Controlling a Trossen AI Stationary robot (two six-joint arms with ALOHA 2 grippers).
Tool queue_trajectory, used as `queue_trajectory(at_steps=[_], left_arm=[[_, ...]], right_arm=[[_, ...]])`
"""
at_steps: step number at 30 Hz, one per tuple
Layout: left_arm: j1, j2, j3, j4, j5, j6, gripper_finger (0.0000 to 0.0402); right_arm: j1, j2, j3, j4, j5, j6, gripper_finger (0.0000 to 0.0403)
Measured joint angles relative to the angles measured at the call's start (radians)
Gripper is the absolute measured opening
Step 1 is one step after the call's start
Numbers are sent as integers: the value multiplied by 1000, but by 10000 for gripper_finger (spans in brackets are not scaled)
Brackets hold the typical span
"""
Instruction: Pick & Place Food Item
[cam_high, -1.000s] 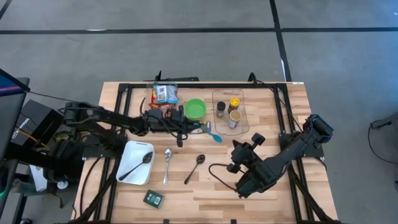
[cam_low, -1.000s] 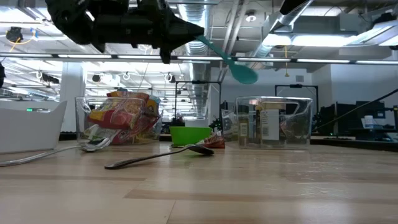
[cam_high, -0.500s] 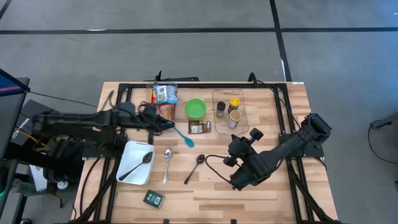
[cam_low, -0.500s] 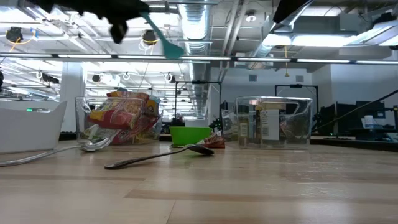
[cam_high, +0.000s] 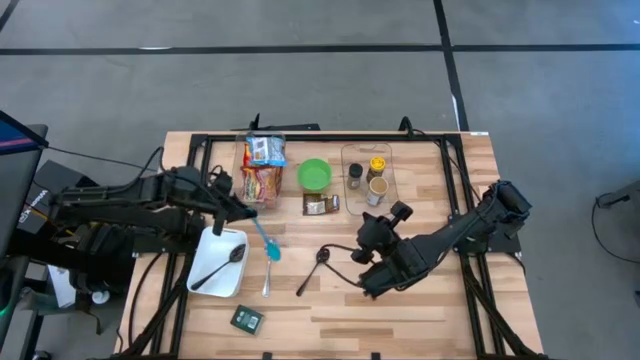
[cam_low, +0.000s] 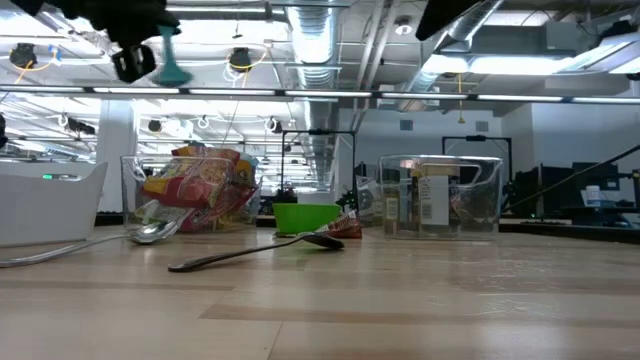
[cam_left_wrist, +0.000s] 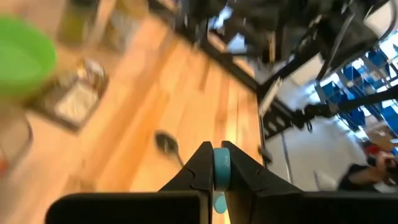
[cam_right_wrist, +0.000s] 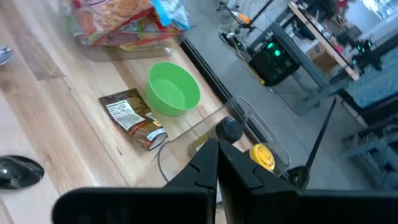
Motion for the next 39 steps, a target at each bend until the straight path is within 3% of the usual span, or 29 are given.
queue_trajectory(at_steps=[5,15,25,29,39], left_arm=[[0,4,31,-168,52,-101,10],[0,36,230,-499,25,-126,10],[0,161,243,-851,-6,-127,10],[0,220,243,-879,-72,-143,11],[-79,373,243,-881,-77,-144,12]], right_arm=[[0,0,0,53,1,-96,4],[-6,0,0,84,23,-119,4],[-38,7,-2,93,76,-119,4],[-64,8,-39,123,81,-122,4],[-97,7,-141,146,84,-137,4]])
